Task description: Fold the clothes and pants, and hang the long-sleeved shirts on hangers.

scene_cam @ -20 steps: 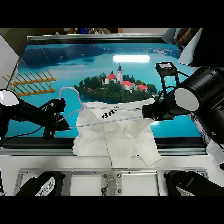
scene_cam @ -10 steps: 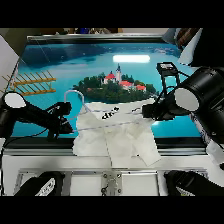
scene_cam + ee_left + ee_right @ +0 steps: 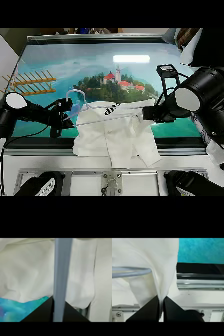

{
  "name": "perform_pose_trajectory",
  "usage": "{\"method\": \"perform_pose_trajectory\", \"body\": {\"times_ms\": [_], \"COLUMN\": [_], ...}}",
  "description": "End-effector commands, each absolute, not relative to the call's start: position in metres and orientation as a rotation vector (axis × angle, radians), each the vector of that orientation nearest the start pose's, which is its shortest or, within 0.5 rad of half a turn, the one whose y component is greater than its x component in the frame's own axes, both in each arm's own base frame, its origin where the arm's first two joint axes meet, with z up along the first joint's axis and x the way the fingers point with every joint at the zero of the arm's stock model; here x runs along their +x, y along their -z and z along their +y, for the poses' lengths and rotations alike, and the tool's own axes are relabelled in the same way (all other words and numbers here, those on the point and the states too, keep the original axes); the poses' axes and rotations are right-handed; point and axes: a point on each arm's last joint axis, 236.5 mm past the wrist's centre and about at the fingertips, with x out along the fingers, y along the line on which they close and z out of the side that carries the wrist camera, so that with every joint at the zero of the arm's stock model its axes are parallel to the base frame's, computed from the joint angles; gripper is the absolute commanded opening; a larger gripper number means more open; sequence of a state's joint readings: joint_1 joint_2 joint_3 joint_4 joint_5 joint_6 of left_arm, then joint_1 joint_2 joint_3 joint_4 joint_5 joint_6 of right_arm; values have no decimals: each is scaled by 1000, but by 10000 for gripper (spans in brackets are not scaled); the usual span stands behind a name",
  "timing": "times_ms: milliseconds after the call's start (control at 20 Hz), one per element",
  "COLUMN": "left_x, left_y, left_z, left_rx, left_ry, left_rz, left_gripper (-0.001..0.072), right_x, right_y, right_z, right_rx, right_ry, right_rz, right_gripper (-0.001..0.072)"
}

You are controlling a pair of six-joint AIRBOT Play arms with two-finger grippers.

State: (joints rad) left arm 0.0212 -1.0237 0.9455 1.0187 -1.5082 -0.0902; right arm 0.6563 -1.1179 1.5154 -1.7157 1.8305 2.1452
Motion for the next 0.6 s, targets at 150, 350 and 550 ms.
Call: {"method": "perform_pose_trajectory", "body": {"times_ms": [150,350,550], "left_x": [258,254,253], "left_y": [-42,-42,-42], "left_z": [-118,-118,-118], "left_rx": [685,681,680], "left_ry": [1297,1310,1313], "left_rz": [872,879,880], "left_gripper": [16,16,16], "right_x": [252,274,287], "right_y": [-153,-159,-164], "right_z": [152,154,159], "right_rx": [-33,-21,-10], "right_ry": [-30,-29,-42], "right_rz": [1332,1239,1179], "right_gripper": [34,33,33]}}
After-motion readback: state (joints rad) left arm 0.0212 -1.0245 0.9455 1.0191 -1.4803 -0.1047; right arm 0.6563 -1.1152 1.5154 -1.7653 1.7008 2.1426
